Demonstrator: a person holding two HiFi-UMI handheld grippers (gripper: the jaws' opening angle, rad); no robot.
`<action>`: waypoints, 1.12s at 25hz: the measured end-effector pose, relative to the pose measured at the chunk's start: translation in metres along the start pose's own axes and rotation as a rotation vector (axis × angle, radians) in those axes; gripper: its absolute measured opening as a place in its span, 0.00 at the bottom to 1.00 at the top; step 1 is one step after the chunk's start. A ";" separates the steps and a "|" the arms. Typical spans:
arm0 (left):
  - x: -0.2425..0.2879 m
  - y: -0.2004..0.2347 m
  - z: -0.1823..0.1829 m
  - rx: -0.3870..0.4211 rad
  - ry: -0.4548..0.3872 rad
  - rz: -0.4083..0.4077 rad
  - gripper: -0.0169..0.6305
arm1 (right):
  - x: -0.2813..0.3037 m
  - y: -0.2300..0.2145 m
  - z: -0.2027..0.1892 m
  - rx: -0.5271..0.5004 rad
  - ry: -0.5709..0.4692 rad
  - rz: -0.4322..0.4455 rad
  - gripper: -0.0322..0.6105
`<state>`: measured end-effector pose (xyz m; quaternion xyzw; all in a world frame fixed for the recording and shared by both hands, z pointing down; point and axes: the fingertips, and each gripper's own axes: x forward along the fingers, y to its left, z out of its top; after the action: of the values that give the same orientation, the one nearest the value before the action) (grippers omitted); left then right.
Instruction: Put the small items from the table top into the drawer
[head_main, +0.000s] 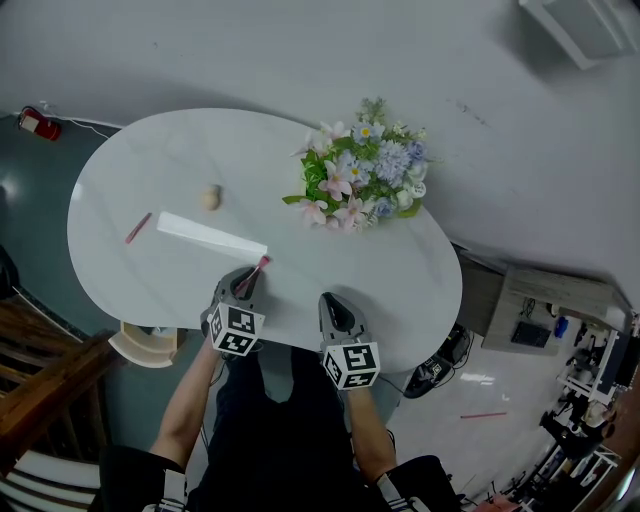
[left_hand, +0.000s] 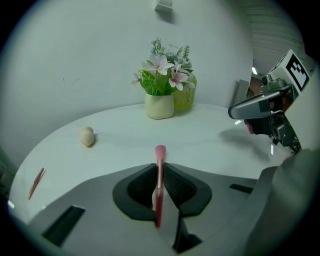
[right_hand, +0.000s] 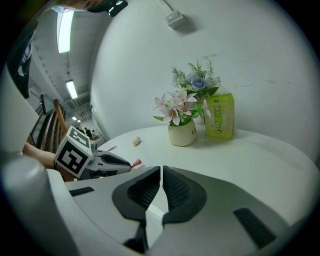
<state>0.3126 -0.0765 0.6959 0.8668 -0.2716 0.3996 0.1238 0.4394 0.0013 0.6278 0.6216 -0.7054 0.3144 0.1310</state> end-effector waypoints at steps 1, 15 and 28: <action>-0.001 0.000 0.003 -0.002 -0.009 0.001 0.11 | 0.000 0.001 0.001 -0.003 -0.003 0.002 0.11; -0.077 0.017 0.033 -0.053 -0.165 0.075 0.11 | -0.006 0.050 0.028 -0.116 -0.061 0.075 0.11; -0.200 0.068 -0.012 -0.150 -0.266 0.274 0.11 | 0.007 0.169 0.038 -0.264 -0.087 0.255 0.11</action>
<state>0.1599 -0.0532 0.5514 0.8552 -0.4298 0.2735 0.0955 0.2837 -0.0222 0.5554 0.5176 -0.8185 0.2062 0.1401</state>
